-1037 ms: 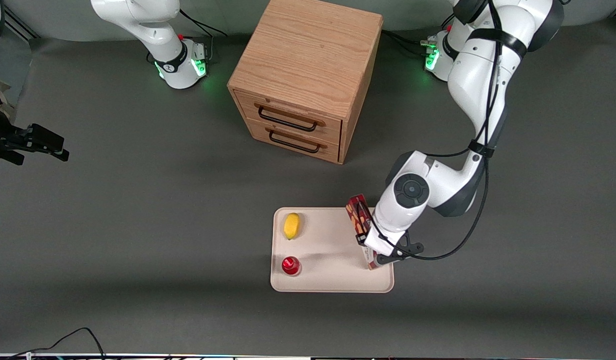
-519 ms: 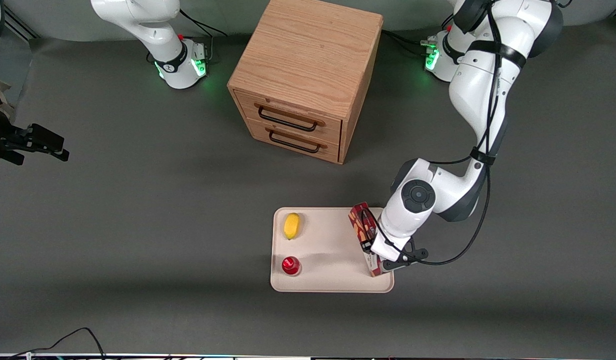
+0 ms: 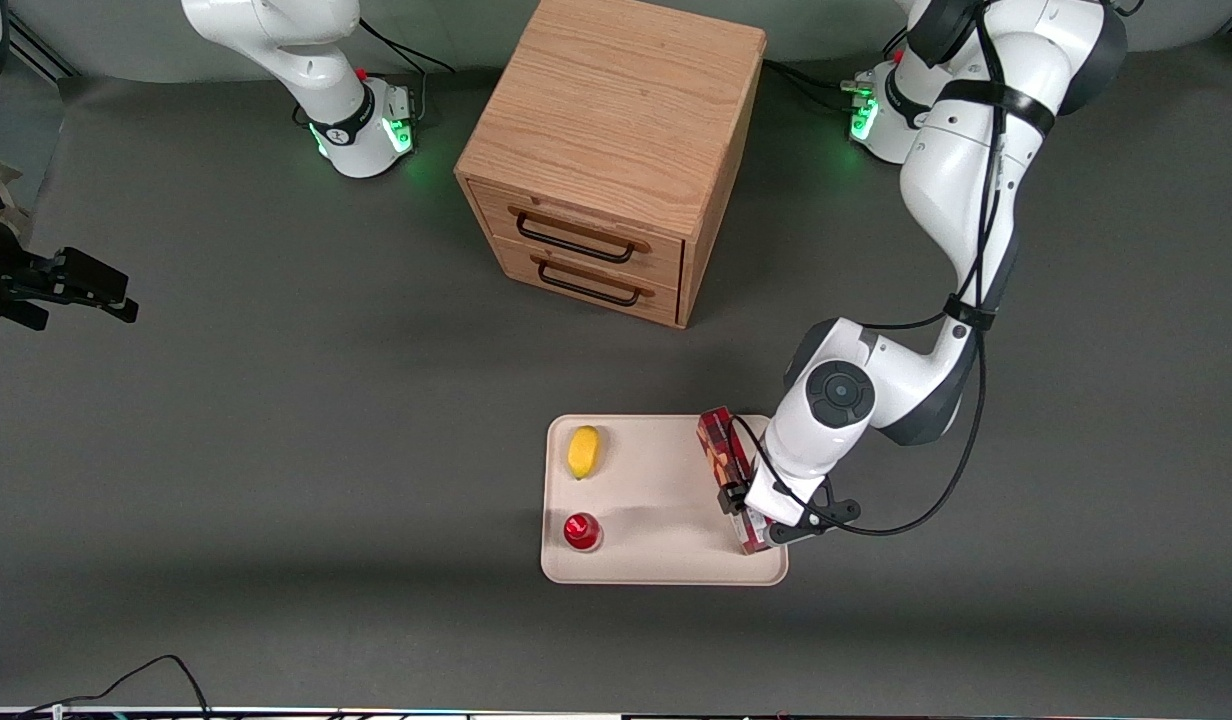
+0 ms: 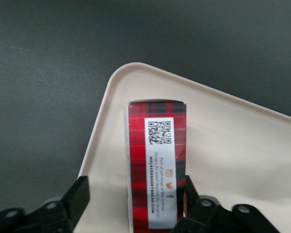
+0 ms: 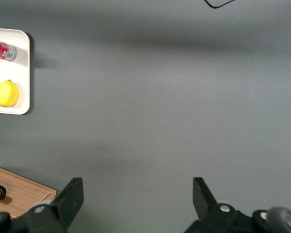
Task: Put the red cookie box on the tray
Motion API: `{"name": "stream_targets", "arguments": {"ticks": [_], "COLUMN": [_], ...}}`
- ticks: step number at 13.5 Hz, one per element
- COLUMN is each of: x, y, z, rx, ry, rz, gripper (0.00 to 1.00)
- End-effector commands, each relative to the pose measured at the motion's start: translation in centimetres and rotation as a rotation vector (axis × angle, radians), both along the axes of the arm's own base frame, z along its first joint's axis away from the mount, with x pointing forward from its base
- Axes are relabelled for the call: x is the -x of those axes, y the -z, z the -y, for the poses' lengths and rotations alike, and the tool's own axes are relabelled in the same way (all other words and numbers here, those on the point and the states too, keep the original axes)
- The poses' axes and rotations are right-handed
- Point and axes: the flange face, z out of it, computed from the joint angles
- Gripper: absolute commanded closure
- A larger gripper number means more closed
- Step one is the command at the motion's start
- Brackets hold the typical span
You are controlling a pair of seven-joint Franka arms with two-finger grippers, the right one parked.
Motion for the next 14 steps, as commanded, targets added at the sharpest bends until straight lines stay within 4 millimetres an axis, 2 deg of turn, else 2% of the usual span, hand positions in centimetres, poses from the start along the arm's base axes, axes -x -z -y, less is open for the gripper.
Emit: {"name": "stream_targets", "arguments": {"ticks": [1,4,5,6,7,8,9,10,11,14], "x": [-0.8,-0.6,-0.1,0.7,1.5,1.6,2.3,2.7,3.4,6.4], "y": [-4.8,-9.6,-12.4,-16.2,-18.5,-20.8,-24.6,-26.6,-28.3,-31.7], "z": [-0.4,-1.0,-1.2,-1.9,-2.8,-5.0,-7.7,-10.5,-13.6,-19.2], "rx": [-0.052,-0.097,-0.116,-0.132,-0.148,-0.151,-0.14,-0.143,-0.159,-0.168], "ry": [-0.007,-0.007,0.015,0.034,0.063,0.105,0.138,0.169,0.197,0.235], "rz": [-0.031,-0.096,-0.105,-0.108,-0.137,-0.159,-0.157,-0.172,-0.191,-0.223], "gripper": [0.0,0.0,0.0,0.0,0.0,0.0,0.0,0.0,0.0,0.0]}}
